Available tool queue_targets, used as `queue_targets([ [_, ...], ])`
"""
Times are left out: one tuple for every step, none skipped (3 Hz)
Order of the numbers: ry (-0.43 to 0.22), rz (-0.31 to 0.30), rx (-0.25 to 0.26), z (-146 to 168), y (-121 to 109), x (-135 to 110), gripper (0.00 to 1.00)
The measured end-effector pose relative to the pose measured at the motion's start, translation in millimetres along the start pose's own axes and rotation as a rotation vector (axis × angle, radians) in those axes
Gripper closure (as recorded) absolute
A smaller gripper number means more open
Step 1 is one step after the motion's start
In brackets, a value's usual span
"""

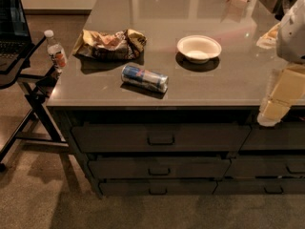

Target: Open middle drawer

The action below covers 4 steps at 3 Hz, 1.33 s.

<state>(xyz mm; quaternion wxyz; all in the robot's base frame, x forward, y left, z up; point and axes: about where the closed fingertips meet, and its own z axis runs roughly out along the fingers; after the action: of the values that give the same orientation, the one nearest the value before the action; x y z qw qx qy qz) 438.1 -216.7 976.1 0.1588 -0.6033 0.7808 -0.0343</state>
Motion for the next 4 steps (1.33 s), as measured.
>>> queue_targets([
  [0.0, 0.0, 0.0, 0.0, 0.0, 0.0, 0.0],
  [-0.011, 0.001, -0.006, 7.3, 0.1, 3.2, 0.0],
  [-0.054, 0.002, -0.058, 41.9, 13.2, 16.3, 0.0],
  [-0.104, 0.014, -0.115, 83.3, 38.3, 34.4, 0.0],
])
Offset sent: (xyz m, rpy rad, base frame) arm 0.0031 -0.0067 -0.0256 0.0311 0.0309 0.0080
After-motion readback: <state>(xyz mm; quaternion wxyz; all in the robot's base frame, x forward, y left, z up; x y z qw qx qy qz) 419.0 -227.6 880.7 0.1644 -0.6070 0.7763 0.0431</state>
